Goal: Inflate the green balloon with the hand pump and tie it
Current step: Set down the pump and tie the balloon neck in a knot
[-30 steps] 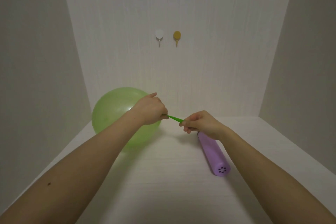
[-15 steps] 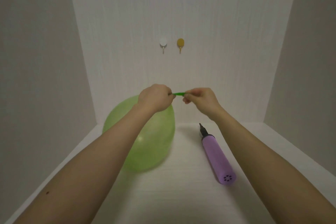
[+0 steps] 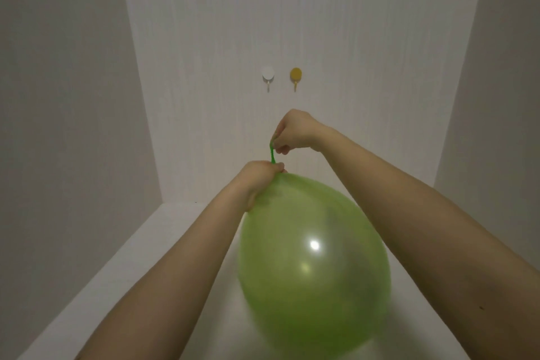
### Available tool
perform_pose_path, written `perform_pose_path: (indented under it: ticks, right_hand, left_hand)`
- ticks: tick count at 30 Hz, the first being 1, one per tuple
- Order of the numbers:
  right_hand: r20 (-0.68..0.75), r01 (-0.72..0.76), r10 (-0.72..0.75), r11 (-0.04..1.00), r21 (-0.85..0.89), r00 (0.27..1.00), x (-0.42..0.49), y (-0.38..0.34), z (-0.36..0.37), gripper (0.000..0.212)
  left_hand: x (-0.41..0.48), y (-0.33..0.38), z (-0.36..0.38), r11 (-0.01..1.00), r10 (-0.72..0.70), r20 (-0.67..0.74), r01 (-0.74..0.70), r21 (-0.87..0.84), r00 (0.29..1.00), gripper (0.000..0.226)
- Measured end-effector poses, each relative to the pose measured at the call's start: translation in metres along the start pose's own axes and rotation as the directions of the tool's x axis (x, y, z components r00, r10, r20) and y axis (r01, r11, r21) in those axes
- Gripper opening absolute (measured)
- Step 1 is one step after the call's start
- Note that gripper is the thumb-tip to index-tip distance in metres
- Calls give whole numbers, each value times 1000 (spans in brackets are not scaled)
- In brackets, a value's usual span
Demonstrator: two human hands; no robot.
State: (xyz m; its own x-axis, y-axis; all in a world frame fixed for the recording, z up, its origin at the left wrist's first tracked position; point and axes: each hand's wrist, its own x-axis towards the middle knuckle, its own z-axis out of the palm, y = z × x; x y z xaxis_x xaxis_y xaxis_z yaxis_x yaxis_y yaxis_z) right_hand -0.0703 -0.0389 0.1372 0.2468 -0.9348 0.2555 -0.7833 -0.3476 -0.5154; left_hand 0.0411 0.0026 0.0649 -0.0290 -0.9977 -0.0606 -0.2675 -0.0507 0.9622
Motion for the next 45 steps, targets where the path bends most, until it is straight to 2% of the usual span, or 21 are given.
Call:
perform_pose_path:
  ticks: [4, 7, 10, 12, 13, 14, 15, 16, 17, 18, 19, 20, 21, 24, 28, 30, 32, 37, 39, 42, 45]
  right_hand:
    - [22, -32, 35, 994, -103, 999, 5, -5, 32, 19]
    - [-29, 3, -5, 998, -64, 1000, 1, -2, 54, 17]
    - [-70, 19, -20, 1000, -13, 997, -6, 4, 57, 17]
    - [-64, -1, 4, 999, 54, 998, -10, 10, 53, 16]
    - [-62, -10, 15, 997, 79, 998, -11, 13, 50, 15]
    - [-62, -20, 26, 995, 101, 998, -13, 18, 48, 15]
    - [-65, -28, 37, 992, 125, 997, -15, 22, 47, 14]
    - [-68, -31, 41, 989, 147, 997, -16, 25, 45, 14]
    - [-69, -31, 43, 985, 167, 997, -17, 27, 44, 13]
    - [-65, -31, 43, 983, 181, 997, -17, 28, 43, 13]
    - [-56, -32, 43, 982, 189, 998, -18, 28, 42, 13]
    - [-45, -36, 46, 980, 195, 998, -20, 29, 41, 14]
    - [-38, -41, 50, 978, 204, 998, -21, 30, 40, 14]
    - [-35, -46, 55, 974, 221, 998, -24, 33, 37, 13]
    - [-13, -46, 51, 971, 233, 999, -24, 32, 36, 7]
    - [-12, -52, 55, 976, 210, 998, -23, 32, 38, 17]
    - [-32, -50, 57, 977, 207, 998, -22, 32, 40, 14]
    - [-75, -17, 38, 963, 271, 996, -24, 36, 39, 15]
    - [-88, -7, 32, 961, 276, 996, -25, 39, 39, 16]
    - [-93, -18, 49, 952, 304, 994, -26, 43, 37, 16]
    - [-62, -54, 86, 914, 402, 994, -28, 48, 33, 6]
  left_hand:
    - [1, -19, 1, 988, -72, -28, 67, -137, 997, 21]
    - [4, -30, -7, 964, -106, 1, 103, -244, 994, 34]
    - [5, -31, -15, 921, -83, 67, 102, -376, 994, 27]
    - [6, -31, -19, 904, -89, -11, 76, -420, 996, 23]
    - [9, -33, -21, 915, -46, -120, -7, -403, 992, 23]
    - [14, -39, -24, 949, 75, -284, -156, -274, 956, 24]
    - [18, -46, -27, 945, 306, -425, -324, 31, 852, 25]
    - [22, -51, -30, 790, 606, -419, -453, 413, 676, 26]
    - [26, -55, -34, 507, 841, -248, -537, 675, 482, 27]
    - [30, -56, -36, 225, 947, -43, -560, 797, 319, 34]
    - [35, -54, -37, 19, 968, 124, -559, 829, 217, 42]
    - [40, -50, -38, -103, 964, 221, -553, 827, 150, 48]
    - [44, -45, -39, -171, 957, 271, -550, 818, 107, 48]
    - [50, -35, -41, -287, 931, 365, -577, 765, 20, 35]
    - [53, -34, -39, -323, 911, 412, -617, 718, 1, 26]
    - [56, -37, -37, -332, 889, 456, -636, 696, 35, 26]
    - [59, -39, -37, -348, 868, 492, -628, 696, 64, 26]
    - [57, -37, -28, -297, 895, 424, -521, 800, 142, 24]
    - [55, -36, -23, -307, 885, 436, -497, 811, 165, 23]
    - [55, -30, -23, -356, 867, 478, -495, 793, 141, 19]
    - [55, -23, -30, -477, 795, 602, -530, 701, 80, 14]
